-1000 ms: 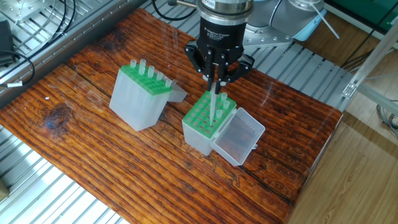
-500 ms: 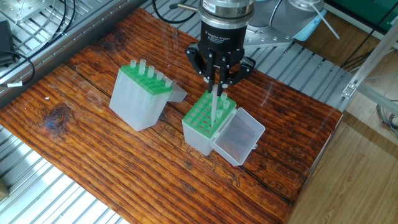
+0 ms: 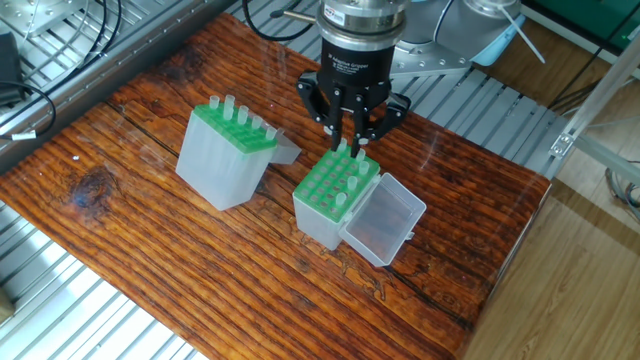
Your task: Transfer all large pipette tips from one holder to another
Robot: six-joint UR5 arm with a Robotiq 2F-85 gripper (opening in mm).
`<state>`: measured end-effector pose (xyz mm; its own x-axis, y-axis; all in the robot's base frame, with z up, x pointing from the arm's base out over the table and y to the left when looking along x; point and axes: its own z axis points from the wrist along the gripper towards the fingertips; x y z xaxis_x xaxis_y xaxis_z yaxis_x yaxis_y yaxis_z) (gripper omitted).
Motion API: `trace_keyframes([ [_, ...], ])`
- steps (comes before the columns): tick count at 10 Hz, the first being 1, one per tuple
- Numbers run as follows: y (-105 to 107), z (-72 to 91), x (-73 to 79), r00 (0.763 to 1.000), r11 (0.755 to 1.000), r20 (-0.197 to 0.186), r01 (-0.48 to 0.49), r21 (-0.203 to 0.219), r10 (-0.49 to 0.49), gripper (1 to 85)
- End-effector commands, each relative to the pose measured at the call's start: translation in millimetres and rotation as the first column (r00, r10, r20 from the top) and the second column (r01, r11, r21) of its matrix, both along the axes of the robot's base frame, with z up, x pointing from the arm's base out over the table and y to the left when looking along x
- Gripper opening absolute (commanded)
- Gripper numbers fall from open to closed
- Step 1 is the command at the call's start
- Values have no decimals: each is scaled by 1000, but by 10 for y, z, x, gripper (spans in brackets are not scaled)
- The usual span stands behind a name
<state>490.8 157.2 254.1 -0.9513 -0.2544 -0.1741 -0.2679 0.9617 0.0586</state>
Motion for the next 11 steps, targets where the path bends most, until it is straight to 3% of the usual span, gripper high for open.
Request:
trace_keyframes([
  [1,-26,-8,59,1000,1000,-1,-4,7,4,287],
  [5,-443,43,243,998,998,-9,-59,-36,59,287],
  [7,-662,55,265,998,991,-3,-70,-114,70,283],
  [11,-941,69,239,997,977,-24,-81,-197,77,277],
])
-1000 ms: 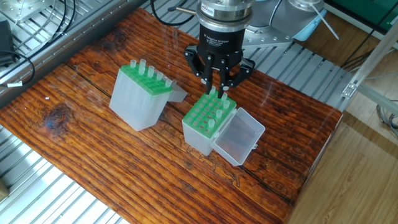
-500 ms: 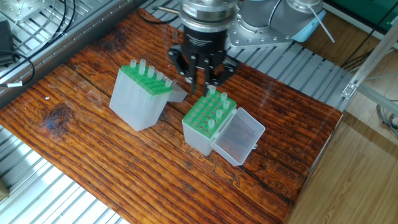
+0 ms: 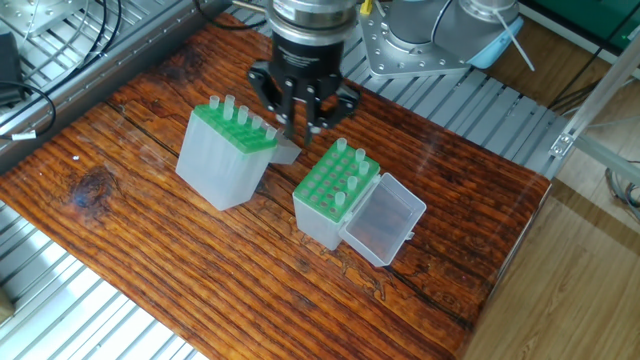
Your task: Transfer all large pipette tips from one holder to another
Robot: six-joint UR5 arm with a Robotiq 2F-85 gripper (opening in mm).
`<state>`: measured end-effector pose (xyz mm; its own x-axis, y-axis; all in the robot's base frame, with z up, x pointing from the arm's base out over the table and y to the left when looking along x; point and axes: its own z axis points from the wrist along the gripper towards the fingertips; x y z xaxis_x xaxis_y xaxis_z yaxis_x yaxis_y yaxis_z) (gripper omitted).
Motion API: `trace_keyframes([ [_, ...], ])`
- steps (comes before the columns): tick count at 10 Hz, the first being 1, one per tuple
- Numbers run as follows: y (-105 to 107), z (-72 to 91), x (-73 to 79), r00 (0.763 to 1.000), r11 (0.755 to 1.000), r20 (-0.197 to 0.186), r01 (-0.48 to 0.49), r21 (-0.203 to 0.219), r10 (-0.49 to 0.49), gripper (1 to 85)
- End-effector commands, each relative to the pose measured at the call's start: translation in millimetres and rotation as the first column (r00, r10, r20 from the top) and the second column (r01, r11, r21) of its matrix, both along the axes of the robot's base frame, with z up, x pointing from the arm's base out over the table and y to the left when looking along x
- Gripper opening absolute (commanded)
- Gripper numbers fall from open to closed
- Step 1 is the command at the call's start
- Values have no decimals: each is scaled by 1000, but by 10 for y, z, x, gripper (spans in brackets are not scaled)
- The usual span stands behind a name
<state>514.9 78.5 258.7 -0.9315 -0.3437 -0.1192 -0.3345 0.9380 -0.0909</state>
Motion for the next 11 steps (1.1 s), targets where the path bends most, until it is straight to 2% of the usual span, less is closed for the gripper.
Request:
trace_keyframes([
  [1,-181,24,-74,999,998,-32,-13,-56,11,280],
  [3,-292,31,-12,999,994,-14,-35,-102,34,280],
  [5,-383,82,43,999,994,-4,-39,-98,39,280],
  [8,-383,38,100,1000,998,16,-26,-50,27,283],
  [11,-423,-9,110,1000,998,9,-24,-52,25,283],
])
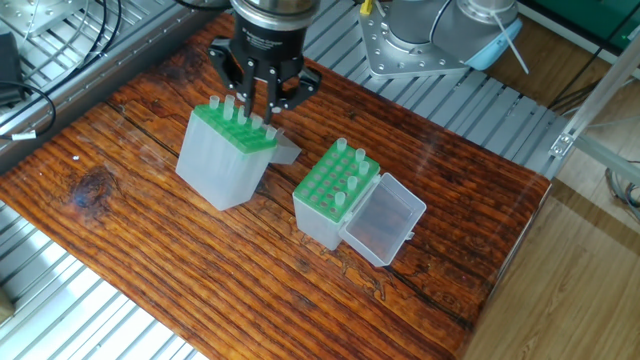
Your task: Transfer all large pipette tips from one holder to another
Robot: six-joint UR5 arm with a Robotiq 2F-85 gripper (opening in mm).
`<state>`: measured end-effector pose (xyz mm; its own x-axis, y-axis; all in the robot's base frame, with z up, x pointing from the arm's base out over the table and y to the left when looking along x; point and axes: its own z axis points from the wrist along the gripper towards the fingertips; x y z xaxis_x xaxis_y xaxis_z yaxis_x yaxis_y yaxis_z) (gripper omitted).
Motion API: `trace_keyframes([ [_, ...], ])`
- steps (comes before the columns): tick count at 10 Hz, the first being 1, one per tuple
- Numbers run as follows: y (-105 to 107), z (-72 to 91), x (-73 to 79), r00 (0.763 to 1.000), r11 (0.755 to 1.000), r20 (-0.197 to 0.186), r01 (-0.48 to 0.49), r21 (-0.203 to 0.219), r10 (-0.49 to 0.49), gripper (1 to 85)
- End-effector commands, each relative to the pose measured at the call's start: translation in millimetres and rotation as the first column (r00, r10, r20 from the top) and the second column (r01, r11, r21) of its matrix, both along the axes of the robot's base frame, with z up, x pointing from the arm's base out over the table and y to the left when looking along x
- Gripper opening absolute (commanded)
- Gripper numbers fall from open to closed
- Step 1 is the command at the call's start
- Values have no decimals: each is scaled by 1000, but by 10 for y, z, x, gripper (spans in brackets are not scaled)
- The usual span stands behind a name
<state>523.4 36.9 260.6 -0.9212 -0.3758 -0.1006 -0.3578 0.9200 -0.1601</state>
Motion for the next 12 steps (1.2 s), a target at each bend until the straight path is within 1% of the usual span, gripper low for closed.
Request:
trace_keyframes([
  [1,-4,-41,16,1000,1000,-2,2,28,-2,283],
  [4,-46,19,-103,1000,999,-26,10,45,-8,283],
  [5,-28,36,-137,999,998,-37,6,63,-4,283],
  [7,1,42,-169,998,997,-49,-27,74,31,283],
  [9,48,40,-234,994,993,-75,-79,84,85,283],
  [10,79,42,-301,988,990,-100,-106,92,115,283],
  [11,91,7,-344,980,987,-134,-134,84,145,287],
  [12,-44,-86,-311,972,984,-156,-172,43,177,273],
])
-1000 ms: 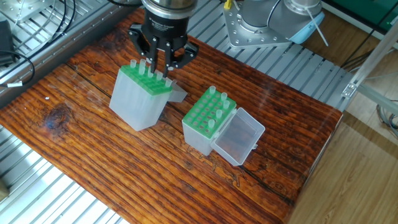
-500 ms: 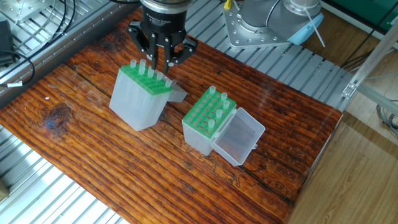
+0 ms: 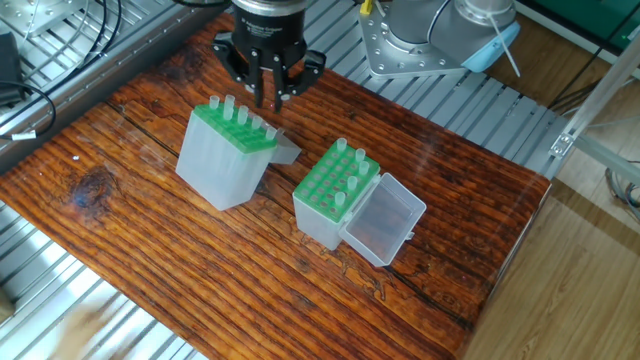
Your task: Transfer all large pipette tips from one holder to another
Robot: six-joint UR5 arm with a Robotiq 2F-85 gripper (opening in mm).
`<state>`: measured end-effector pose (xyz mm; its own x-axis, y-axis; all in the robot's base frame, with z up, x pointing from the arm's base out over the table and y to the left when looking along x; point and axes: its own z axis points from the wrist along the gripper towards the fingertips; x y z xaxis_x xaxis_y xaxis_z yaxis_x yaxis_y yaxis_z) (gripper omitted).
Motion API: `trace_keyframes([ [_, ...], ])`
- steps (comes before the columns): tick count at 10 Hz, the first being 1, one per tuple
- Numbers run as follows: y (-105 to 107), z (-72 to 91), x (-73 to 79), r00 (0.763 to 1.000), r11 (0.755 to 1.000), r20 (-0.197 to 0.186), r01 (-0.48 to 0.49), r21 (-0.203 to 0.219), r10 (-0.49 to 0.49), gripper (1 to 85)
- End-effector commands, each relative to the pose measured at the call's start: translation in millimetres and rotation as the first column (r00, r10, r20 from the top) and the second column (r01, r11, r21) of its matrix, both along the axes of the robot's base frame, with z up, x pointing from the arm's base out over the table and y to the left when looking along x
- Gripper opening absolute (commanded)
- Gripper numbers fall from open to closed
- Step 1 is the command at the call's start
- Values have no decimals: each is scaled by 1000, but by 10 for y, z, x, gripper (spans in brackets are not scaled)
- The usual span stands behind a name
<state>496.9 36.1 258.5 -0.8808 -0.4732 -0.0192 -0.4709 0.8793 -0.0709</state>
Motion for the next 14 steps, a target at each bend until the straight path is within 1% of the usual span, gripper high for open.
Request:
trace_keyframes([
  [1,-94,-156,-22,995,996,-61,-83,-31,81,277],
  [2,-11,-228,-60,995,999,-85,-48,-13,47,280],
  [3,144,-223,-139,994,1000,-113,9,22,-6,280],
  [4,226,-208,-147,992,998,-116,52,36,-47,280],
  [5,396,-204,-47,995,993,-80,65,96,-57,283],
  [6,514,-181,67,995,988,-41,94,125,-90,287],
  [7,613,-158,172,991,981,-5,133,140,-133,287],
  [8,679,-159,249,988,977,24,146,157,-151,283],
  [9,670,-158,287,987,977,39,146,158,-154,267],
  [10,704,-151,303,988,976,47,138,168,-147,257],
  [12,880,-170,310,986,970,60,142,199,-157,237],
  [14,1030,-217,358,979,958,73,167,234,-189,230],
])
